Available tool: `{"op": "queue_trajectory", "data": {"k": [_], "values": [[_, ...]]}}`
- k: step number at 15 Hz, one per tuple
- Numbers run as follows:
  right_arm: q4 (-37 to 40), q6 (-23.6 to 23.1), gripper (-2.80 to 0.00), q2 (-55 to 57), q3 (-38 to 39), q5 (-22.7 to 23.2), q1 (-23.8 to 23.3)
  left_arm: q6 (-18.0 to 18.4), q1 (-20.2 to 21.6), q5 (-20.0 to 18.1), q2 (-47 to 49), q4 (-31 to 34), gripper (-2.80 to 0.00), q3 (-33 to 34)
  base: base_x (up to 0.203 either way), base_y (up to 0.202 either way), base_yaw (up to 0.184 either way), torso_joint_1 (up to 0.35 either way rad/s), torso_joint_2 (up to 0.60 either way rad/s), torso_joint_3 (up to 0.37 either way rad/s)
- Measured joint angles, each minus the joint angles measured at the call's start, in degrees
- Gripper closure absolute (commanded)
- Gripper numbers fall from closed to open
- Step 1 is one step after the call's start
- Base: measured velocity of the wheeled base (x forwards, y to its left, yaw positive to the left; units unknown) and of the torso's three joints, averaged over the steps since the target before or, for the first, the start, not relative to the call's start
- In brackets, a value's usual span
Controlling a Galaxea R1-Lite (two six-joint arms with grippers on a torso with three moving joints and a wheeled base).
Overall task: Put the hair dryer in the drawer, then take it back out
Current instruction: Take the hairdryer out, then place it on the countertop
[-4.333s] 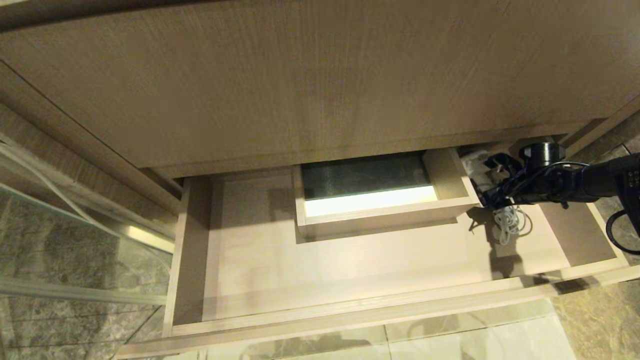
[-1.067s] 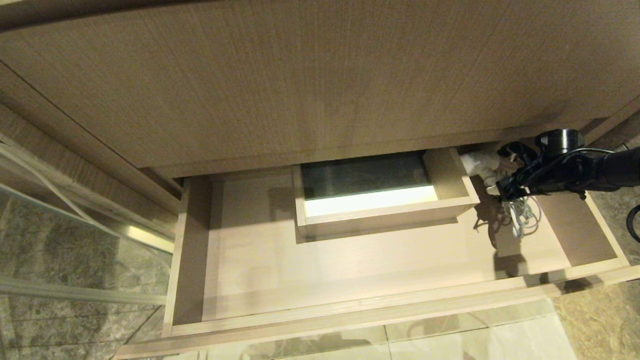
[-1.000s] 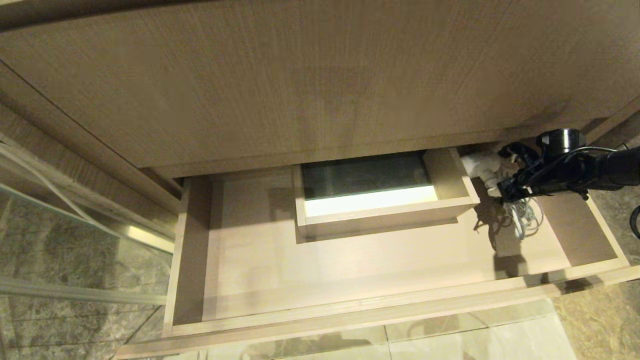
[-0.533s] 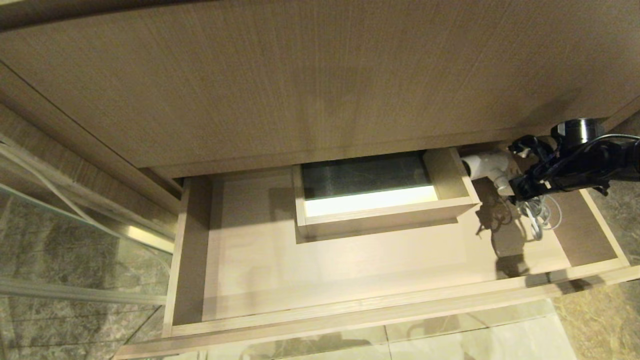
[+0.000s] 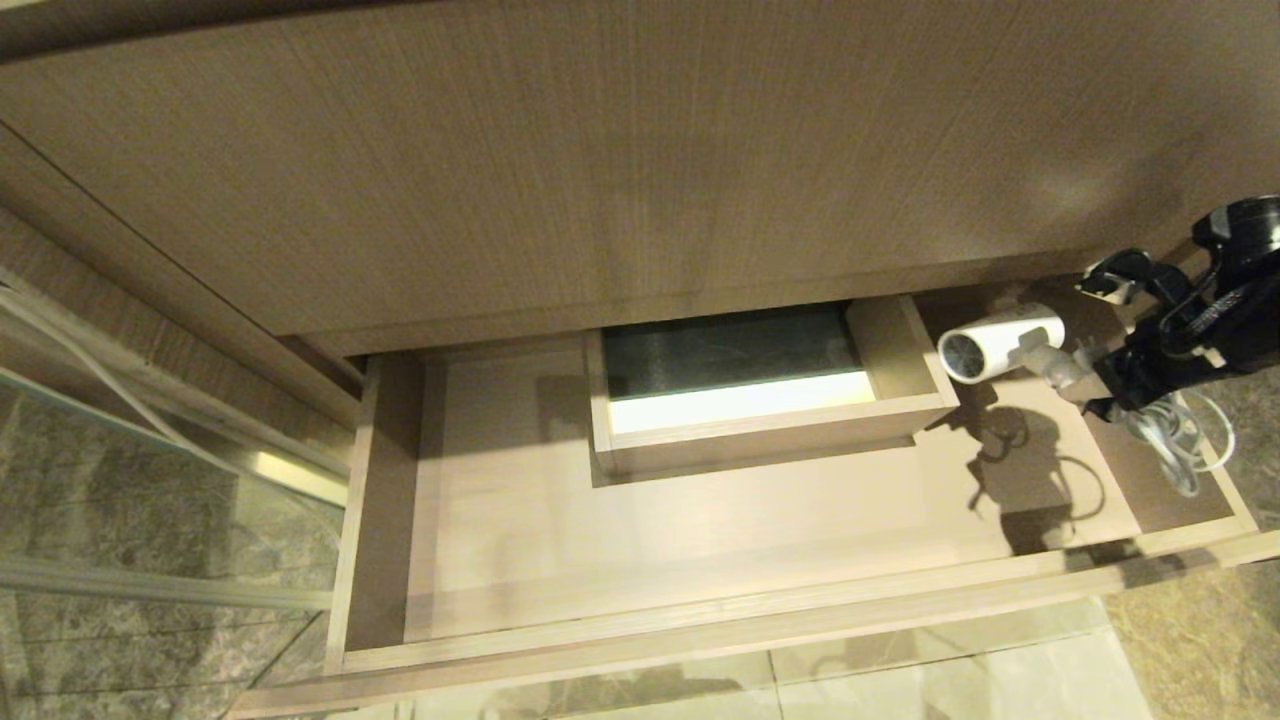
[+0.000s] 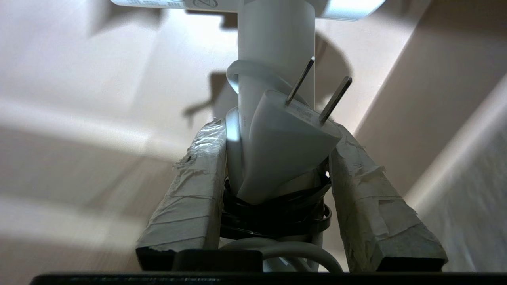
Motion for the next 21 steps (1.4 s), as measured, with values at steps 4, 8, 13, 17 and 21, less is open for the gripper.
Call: {"op": "queue_trajectory", "data": {"k": [4,8,13,17,21], "values": [[3.0,-1.0,0.00,-4.0,1.4,0.0,-0.5,0.0,0.0,0.0,0.0,0.0,-2.80,0.0,0.000,0.000,0.000,0.000,0.00,0.000],[3.1,-1.0,0.00,-4.9,1.6,0.0,-0.5,0.0,0.0,0.0,0.0,0.0,-2.80,0.0,0.000,0.000,0.000,0.000,0.00,0.000],[6.8,-2.6,0.00,-14.6,7.5,-0.4,-2.1,0.0,0.0,0.0,0.0,0.0,-2.80,0.0,0.000,0.000,0.000,0.000,0.00,0.000],[9.7,-3.8,0.00,-27.3,13.3,-0.7,-3.7,0.0,0.0,0.0,0.0,0.0,-2.80,0.0,0.000,0.000,0.000,0.000,0.00,0.000],[9.6,-3.8,0.00,-30.4,13.9,-0.7,-3.8,0.0,0.0,0.0,0.0,0.1,-2.80,0.0,0.000,0.000,0.000,0.000,0.00,0.000]]}}
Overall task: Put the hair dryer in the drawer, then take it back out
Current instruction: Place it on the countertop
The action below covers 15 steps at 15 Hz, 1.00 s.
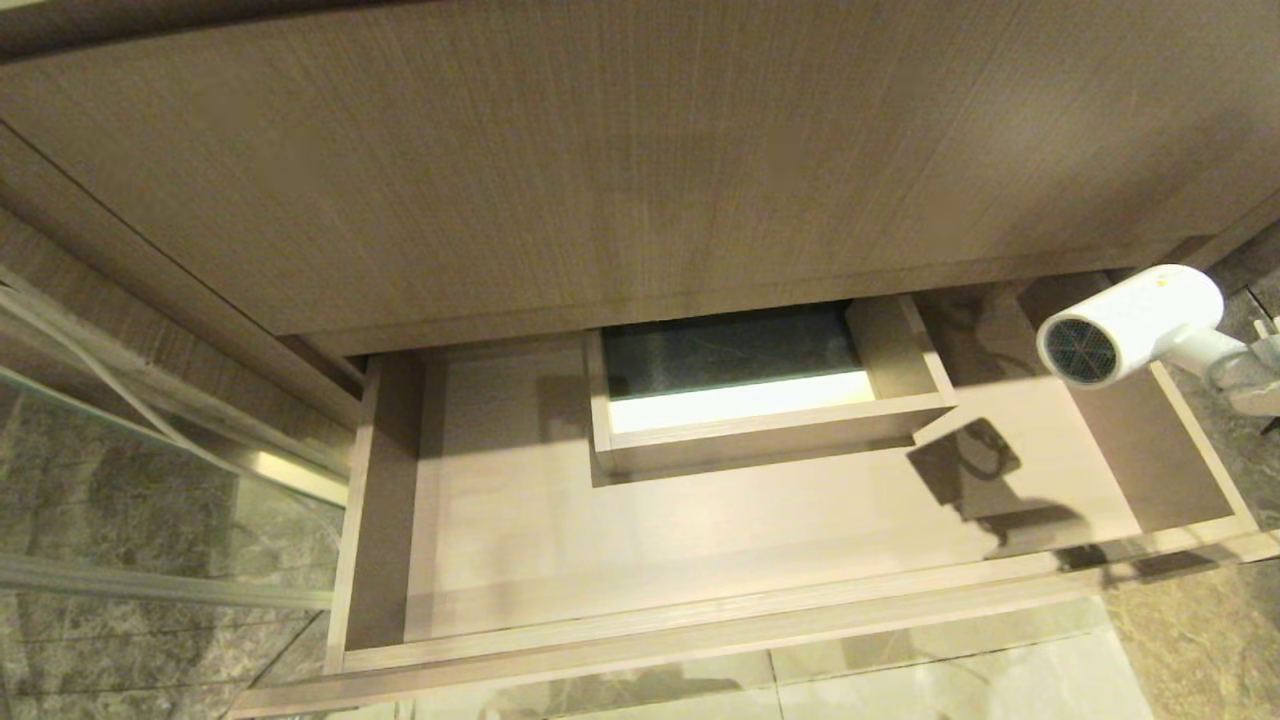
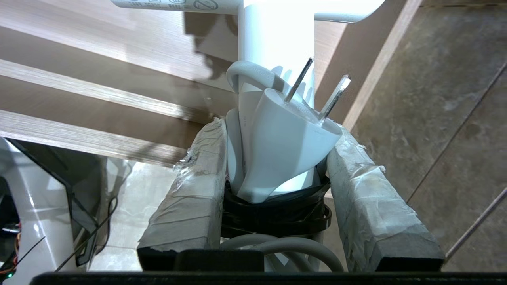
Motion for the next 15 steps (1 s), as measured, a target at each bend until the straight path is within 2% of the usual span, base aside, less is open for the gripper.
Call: {"op": "queue_trajectory", "data": {"k": [3,8,10,13,15], "values": [[5.0,-0.1,0.00,-3.3,-1.6,0.0,-0.1,0.0,0.0,0.0,0.0,0.0,-2.80,0.0,0.000,0.000,0.000,0.000,0.00,0.000],[16.5,-0.4,0.00,-18.3,-6.0,0.2,-0.3,0.0,0.0,0.0,0.0,0.0,-2.80,0.0,0.000,0.000,0.000,0.000,0.00,0.000],[16.0,-0.3,0.00,-20.0,-8.4,0.2,-0.4,0.0,0.0,0.0,0.0,0.0,-2.80,0.0,0.000,0.000,0.000,0.000,0.00,0.000],[14.4,-0.3,0.00,-20.5,-17.5,0.3,-0.4,0.0,0.0,0.0,0.0,0.0,-2.80,0.0,0.000,0.000,0.000,0.000,0.00,0.000],[14.4,-0.3,0.00,-20.4,-19.0,0.3,-0.4,0.0,0.0,0.0,0.0,0.0,-2.80,0.0,0.000,0.000,0.000,0.000,0.00,0.000]]}}
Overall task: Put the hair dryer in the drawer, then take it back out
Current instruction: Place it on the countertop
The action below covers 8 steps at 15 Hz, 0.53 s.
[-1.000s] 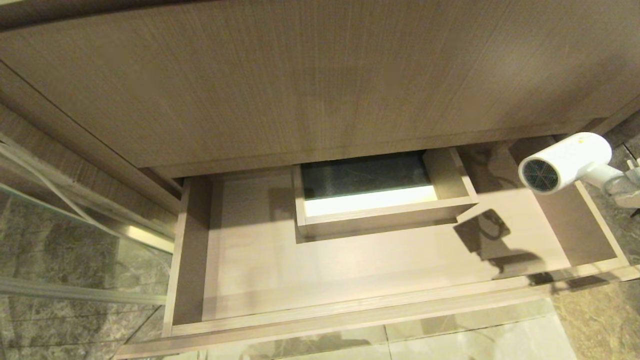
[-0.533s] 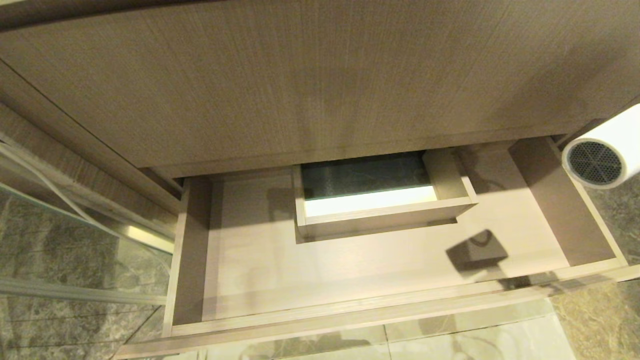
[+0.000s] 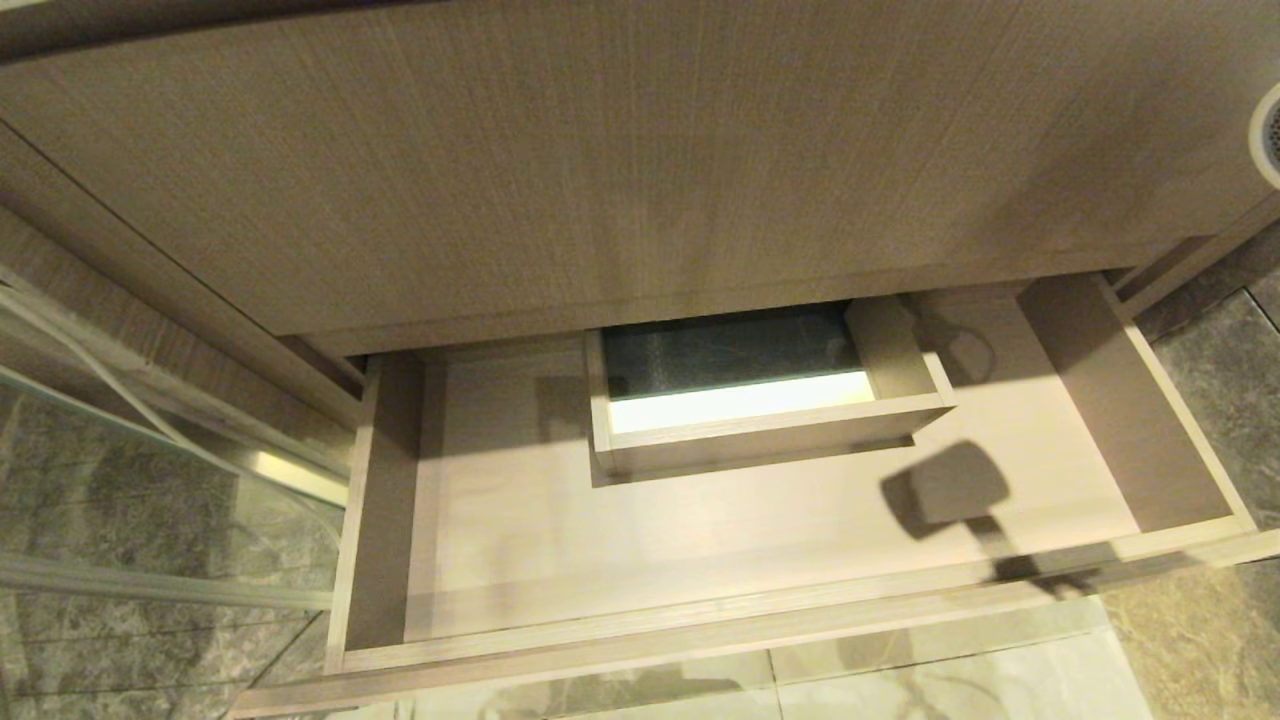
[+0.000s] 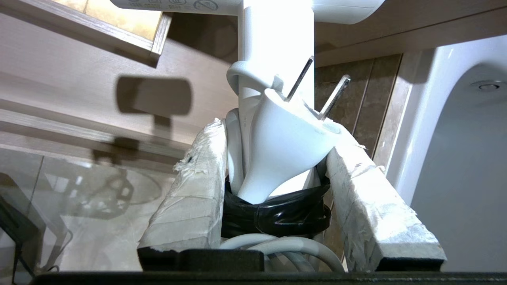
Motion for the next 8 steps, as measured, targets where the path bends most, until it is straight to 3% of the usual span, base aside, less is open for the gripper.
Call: {"op": "queue_trajectory", "data": {"k": [8], "values": [[-1.6,0.1,0.00,0.2,-1.4,-0.1,0.0,0.0,0.0,0.0,0.0,0.0,-2.80,0.0,0.000,0.000,0.000,0.000,0.00,0.000]]}}
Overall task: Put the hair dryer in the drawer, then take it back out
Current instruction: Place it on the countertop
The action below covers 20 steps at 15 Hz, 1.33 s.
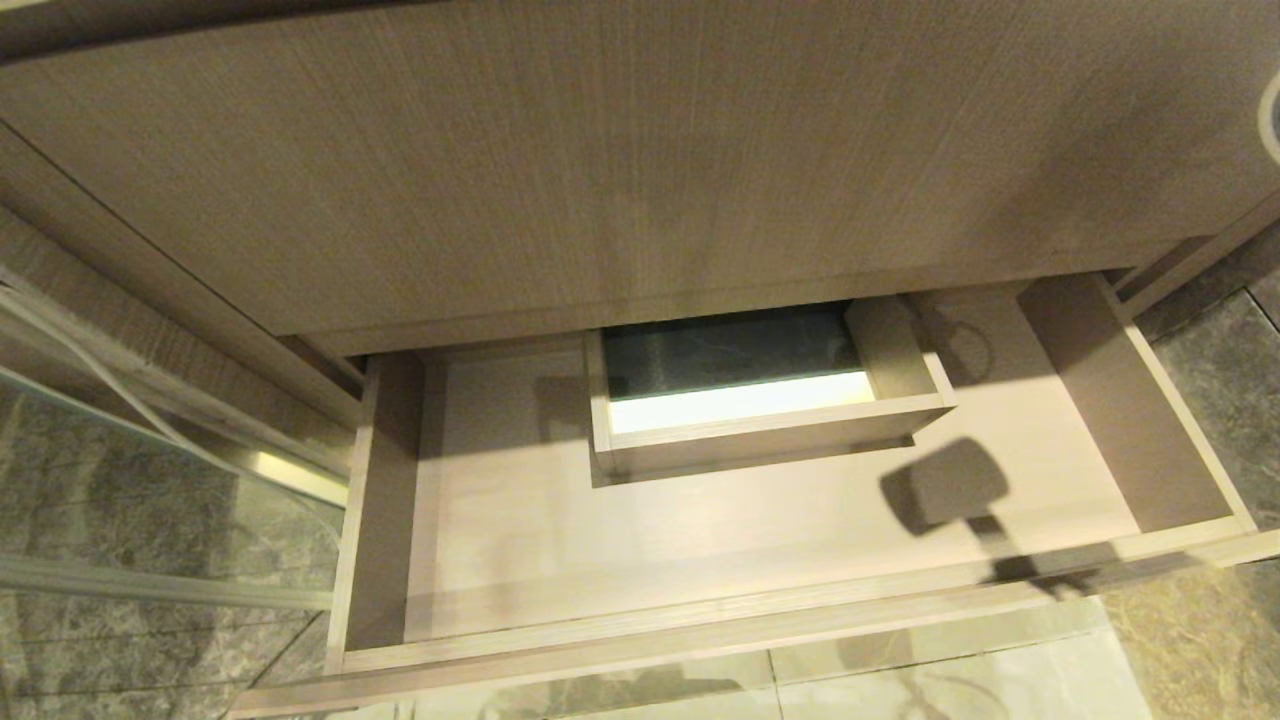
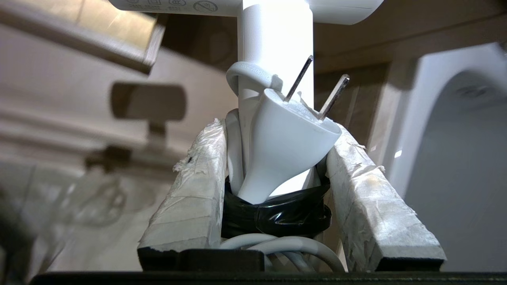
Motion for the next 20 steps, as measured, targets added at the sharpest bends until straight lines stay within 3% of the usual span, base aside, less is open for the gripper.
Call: {"op": "queue_trajectory", "data": {"k": [3,20], "values": [[-11.2,0.3,0.00,0.7,-3.5,-0.2,0.0,0.0,0.0,0.0,0.0,0.0,-2.80,0.0,0.000,0.000,0.000,0.000,0.00,0.000],[-14.7,0.4,0.00,1.2,-7.1,-0.5,0.0,0.0,0.0,0.0,0.0,0.1,-2.80,0.0,0.000,0.000,0.000,0.000,0.00,0.000]]}}
